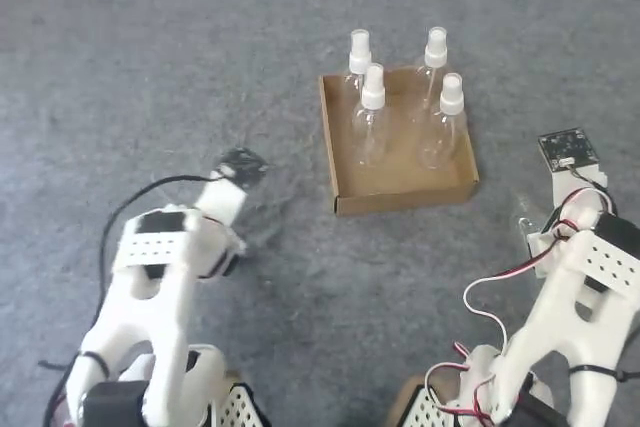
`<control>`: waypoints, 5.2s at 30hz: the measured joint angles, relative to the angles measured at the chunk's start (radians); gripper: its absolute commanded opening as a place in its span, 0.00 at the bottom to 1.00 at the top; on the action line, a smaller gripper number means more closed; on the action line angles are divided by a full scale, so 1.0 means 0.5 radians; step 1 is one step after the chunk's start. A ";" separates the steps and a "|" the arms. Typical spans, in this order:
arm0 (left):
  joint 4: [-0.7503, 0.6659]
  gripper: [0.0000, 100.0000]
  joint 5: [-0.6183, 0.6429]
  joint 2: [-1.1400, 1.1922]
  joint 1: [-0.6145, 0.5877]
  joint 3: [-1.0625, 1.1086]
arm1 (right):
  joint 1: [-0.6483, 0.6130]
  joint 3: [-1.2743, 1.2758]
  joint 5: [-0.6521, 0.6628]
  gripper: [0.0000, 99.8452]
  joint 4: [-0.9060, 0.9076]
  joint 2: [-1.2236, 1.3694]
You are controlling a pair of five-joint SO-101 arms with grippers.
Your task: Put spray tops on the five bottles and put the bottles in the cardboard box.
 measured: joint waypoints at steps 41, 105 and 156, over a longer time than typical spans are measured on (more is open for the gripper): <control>0.178 0.16 0.212 1.022 -0.064 -1.145 | 0.000 0.000 0.000 0.30 0.000 0.000; 0.509 0.20 0.758 1.135 0.221 -1.243 | 0.000 0.037 0.077 0.30 0.000 0.000; 1.077 0.02 0.816 0.264 0.064 -1.516 | 0.187 0.037 0.353 0.34 0.058 0.000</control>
